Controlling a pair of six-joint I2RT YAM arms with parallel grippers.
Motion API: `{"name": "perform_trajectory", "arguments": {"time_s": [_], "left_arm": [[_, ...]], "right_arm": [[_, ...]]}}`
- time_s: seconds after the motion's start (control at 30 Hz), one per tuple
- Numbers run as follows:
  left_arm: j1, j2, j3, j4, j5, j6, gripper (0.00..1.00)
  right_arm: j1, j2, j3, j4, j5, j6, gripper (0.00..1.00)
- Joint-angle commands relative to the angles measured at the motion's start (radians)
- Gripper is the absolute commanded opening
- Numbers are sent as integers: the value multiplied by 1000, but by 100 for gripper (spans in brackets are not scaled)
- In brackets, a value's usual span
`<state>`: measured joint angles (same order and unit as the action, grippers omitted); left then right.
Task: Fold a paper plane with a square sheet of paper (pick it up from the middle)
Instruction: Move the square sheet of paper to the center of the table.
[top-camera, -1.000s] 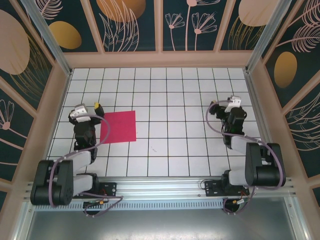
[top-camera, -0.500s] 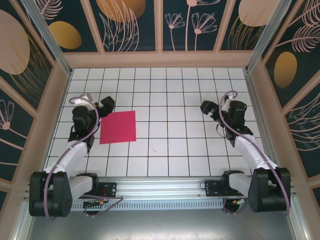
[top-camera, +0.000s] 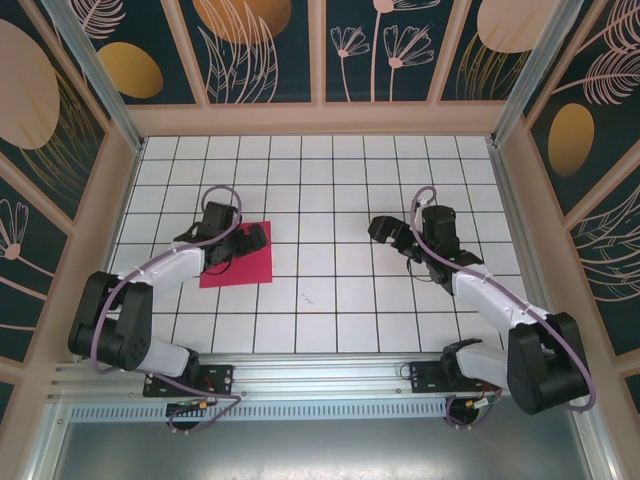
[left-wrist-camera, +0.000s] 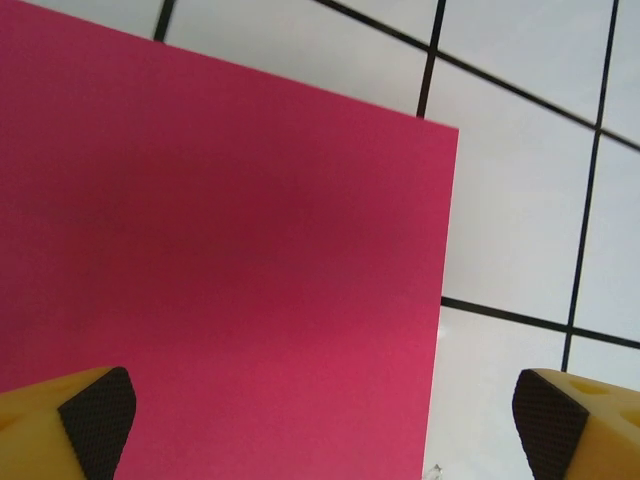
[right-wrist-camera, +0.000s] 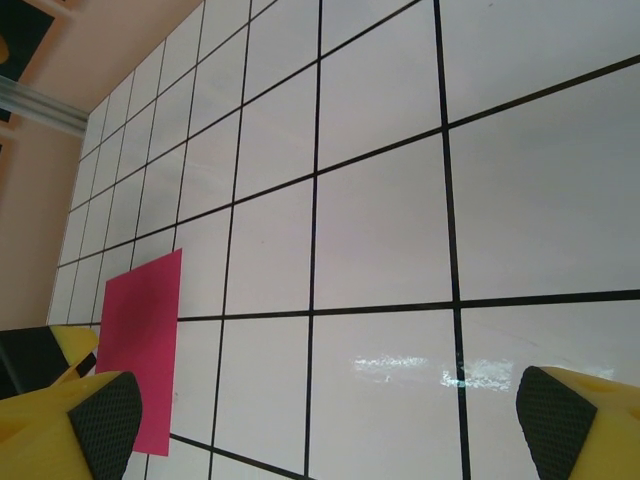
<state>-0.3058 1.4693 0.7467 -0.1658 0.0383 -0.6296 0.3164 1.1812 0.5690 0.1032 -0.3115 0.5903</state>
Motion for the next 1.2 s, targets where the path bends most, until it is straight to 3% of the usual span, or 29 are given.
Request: {"name": "perform_trajectory", "arguments": {"time_s": [0.0,0.23,0.5,0.7,0.87,1.03,1.17], "left_arm": [[-37,61,60,-83,-59,6,99],[-139,213,167,-120,-94,-19,98],[-311,359,287,-113,-27,-88,99],[-459,465,440,-83,11,-222,99],[-549,538,515,72,78,-397,98],[-588,506,534,181,76,-496,98],[-580,329,444,185,-107,-484,99]], "right_arm": [[17,22,31,-6,27,22,99],[21,21,26,-29,45,24,99],[22,-3,20,-109,145,-8,99],[6,-16,39,-200,262,11,99],[-35,-5,55,-282,275,32,99],[-83,-25,51,-319,228,56,97],[-84,-62,39,-275,99,65,89]]}}
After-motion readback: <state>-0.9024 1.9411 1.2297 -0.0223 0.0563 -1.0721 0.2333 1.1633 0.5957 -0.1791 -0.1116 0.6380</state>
